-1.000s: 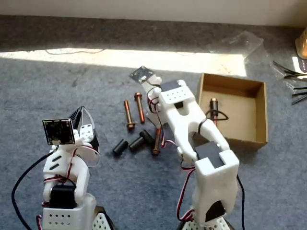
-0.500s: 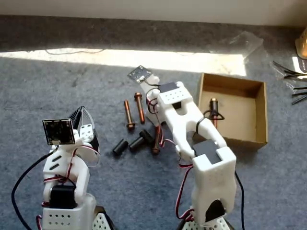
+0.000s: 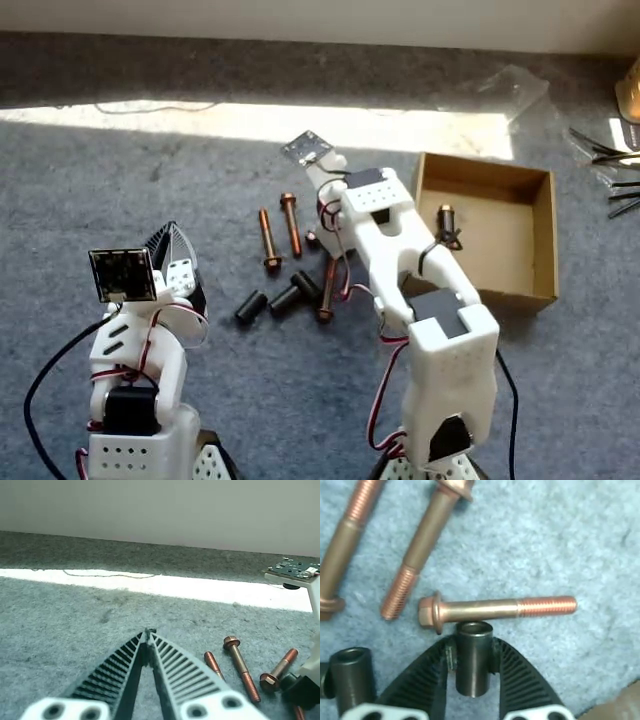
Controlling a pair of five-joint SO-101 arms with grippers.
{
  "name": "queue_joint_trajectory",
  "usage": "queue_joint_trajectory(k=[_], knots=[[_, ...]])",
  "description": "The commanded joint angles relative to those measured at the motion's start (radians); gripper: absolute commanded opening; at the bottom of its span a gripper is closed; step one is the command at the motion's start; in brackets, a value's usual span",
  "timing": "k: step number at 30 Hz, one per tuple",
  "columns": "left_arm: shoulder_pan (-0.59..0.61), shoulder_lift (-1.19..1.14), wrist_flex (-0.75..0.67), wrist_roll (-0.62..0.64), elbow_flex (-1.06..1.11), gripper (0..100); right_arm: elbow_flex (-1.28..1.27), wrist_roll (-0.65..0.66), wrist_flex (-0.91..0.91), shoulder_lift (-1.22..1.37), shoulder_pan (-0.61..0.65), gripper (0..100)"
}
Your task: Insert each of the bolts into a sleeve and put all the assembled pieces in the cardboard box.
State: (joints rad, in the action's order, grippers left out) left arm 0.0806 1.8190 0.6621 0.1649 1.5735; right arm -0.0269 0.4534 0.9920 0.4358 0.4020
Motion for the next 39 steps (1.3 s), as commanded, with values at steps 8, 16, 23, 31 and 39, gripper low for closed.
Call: queue_joint_trajectory(k=[8, 16, 23, 31, 39], knots=[[0.013, 0.008, -0.026, -0.003, -0.005, 1, 0.036, 0.005, -0.010, -0.010, -0.065, 0.4], [0.013, 0.008, -0.026, -0.003, -0.005, 1, 0.038, 0.003, 0.047, -0.097, -0.056, 0.4], [0.013, 0.008, -0.026, -0.003, -0.005, 1, 0.008, 0.003, 0.088, -0.297, -0.018, 0.4], [0.013, 0.008, -0.026, -0.003, -0.005, 1, -0.004, 0.003, 0.186, -0.473, 0.050, 0.4], [0.013, 0.008, -0.026, -0.003, -0.005, 1, -0.004, 0.003, 0.266, -0.633, 0.067, 0.4]])
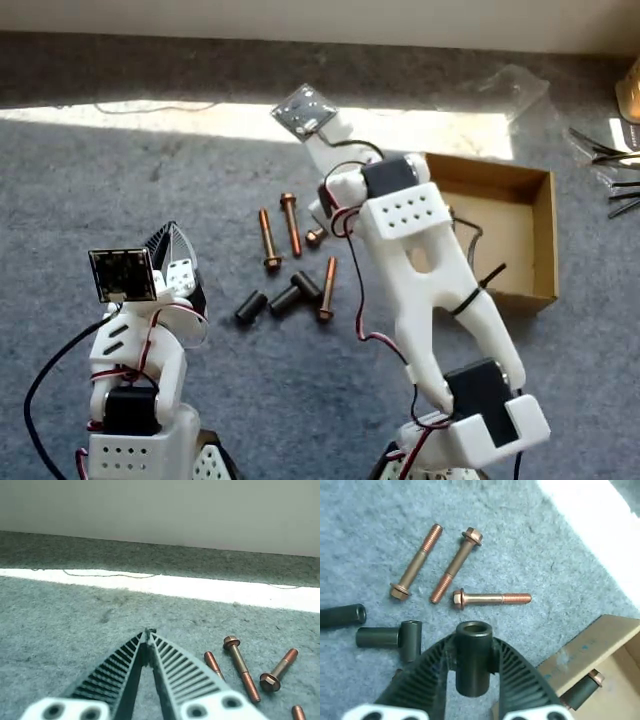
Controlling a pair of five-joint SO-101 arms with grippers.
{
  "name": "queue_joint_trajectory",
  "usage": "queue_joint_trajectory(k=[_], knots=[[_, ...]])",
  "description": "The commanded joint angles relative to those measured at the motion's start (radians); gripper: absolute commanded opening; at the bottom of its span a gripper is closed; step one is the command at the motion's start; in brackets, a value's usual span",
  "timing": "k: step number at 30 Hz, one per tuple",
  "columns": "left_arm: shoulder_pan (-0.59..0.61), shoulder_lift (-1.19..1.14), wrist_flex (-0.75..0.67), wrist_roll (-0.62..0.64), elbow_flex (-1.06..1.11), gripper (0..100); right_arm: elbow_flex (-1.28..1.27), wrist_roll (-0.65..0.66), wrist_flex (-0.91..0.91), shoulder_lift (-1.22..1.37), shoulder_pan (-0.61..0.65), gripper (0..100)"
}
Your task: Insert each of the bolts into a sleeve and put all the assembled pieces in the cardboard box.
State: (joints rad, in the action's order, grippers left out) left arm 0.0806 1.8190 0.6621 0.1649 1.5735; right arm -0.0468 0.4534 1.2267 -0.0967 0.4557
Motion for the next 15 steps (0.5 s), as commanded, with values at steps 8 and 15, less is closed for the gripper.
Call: queue_joint_trajectory(k=[8, 15], knots=[[0.013, 0.008, -0.026, -0.003, -0.005, 1, 0.015, 0.003, 0.107, -0.265, 0.013, 0.4], [0.013, 0.008, -0.026, -0.003, -0.005, 1, 0.015, 0.003, 0.171, -0.392, 0.013, 0.4]])
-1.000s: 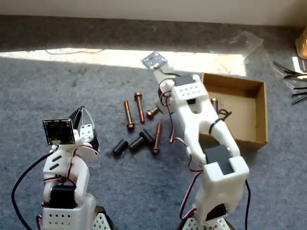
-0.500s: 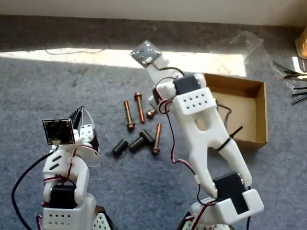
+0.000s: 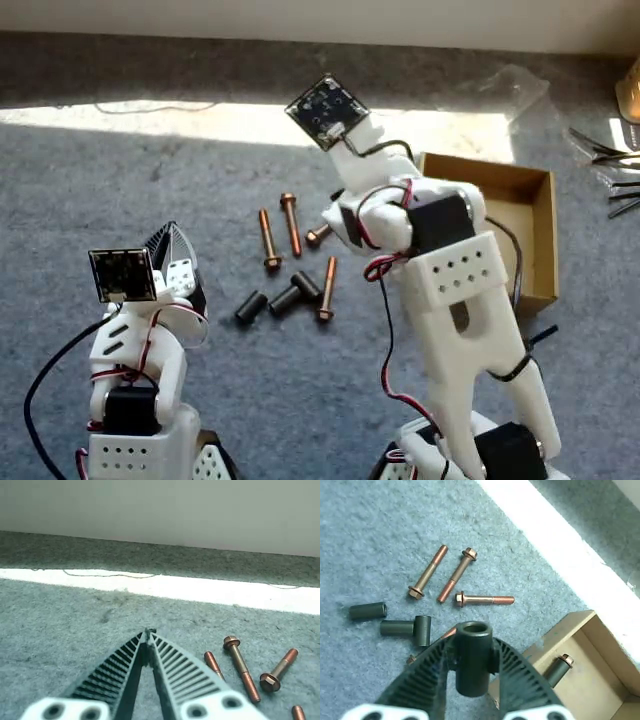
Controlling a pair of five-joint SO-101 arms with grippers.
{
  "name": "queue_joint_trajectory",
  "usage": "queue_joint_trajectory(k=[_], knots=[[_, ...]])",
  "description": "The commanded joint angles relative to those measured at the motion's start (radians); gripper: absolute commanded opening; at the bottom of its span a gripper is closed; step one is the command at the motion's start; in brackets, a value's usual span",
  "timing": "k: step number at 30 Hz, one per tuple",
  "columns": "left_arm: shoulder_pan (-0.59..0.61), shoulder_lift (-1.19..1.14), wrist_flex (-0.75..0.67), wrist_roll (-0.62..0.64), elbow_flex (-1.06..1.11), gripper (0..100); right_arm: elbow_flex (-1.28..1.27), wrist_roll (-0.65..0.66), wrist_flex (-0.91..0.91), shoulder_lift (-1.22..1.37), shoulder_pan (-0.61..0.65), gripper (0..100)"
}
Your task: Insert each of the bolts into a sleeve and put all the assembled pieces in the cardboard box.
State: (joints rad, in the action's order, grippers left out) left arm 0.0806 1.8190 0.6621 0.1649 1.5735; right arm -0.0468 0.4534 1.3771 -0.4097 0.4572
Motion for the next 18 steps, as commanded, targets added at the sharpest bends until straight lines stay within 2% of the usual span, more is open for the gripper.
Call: queue_joint_trajectory(k=[1, 18], knots=[[0.013, 0.008, -0.026, -0.003, -0.005, 1, 0.015, 0.003, 0.030, -0.094, 0.012, 0.4], [0.008, 0.008, -0.026, -0.003, -0.005, 1, 0.013, 0.003, 0.165, -0.331, 0.012, 0.4]])
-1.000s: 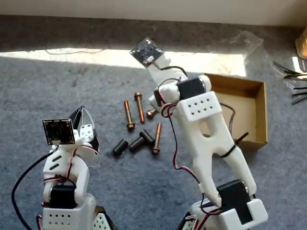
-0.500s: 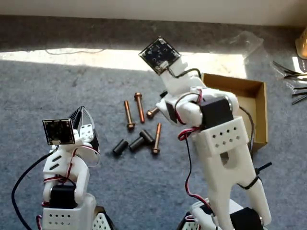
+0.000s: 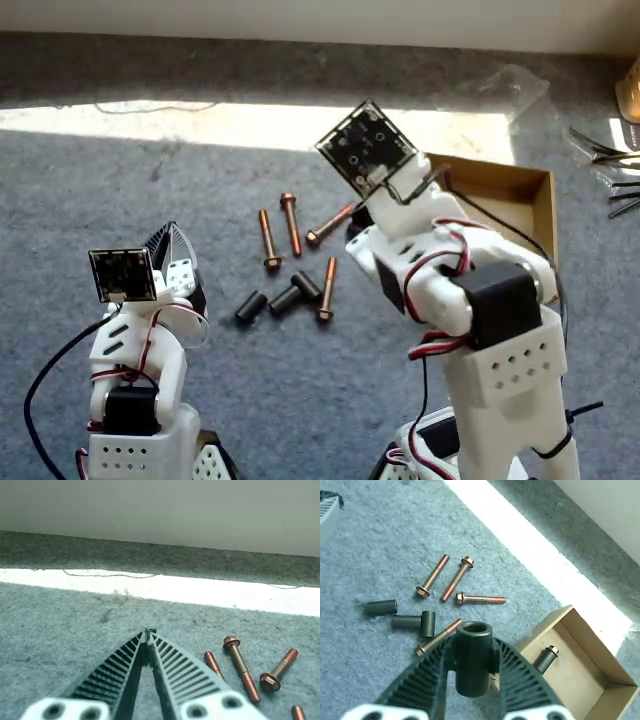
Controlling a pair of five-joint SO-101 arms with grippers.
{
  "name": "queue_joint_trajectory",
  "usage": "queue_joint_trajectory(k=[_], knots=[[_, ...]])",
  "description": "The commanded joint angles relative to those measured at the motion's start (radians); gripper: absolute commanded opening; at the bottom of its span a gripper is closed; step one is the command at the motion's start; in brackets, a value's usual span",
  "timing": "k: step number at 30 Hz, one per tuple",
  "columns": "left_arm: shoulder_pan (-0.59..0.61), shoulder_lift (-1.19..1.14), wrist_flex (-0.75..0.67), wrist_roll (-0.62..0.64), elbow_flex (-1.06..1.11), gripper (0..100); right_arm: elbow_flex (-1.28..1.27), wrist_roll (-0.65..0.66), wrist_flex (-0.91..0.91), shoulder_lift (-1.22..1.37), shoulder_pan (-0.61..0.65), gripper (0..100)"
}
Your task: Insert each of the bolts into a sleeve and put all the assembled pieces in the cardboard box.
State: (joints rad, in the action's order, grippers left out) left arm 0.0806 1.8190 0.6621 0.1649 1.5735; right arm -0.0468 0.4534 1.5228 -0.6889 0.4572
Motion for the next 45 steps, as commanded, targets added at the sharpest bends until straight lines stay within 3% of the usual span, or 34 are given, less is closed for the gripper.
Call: queue_joint_trajectory(k=[1, 11, 30, 45], knots=[[0.008, 0.008, -0.026, -0.003, -0.005, 1, 0.013, 0.003, 0.027, -0.065, 0.012, 0.4], [0.008, 0.008, -0.026, -0.003, -0.005, 1, -0.024, 0.003, 0.071, -0.203, 0.012, 0.4], [0.008, 0.008, -0.026, -0.003, -0.005, 1, -0.700, 0.003, -0.294, -0.700, 0.007, 0.4], [0.007, 0.008, -0.026, -0.003, -0.005, 1, -0.986, 0.003, -0.453, -0.845, 0.007, 0.4]])
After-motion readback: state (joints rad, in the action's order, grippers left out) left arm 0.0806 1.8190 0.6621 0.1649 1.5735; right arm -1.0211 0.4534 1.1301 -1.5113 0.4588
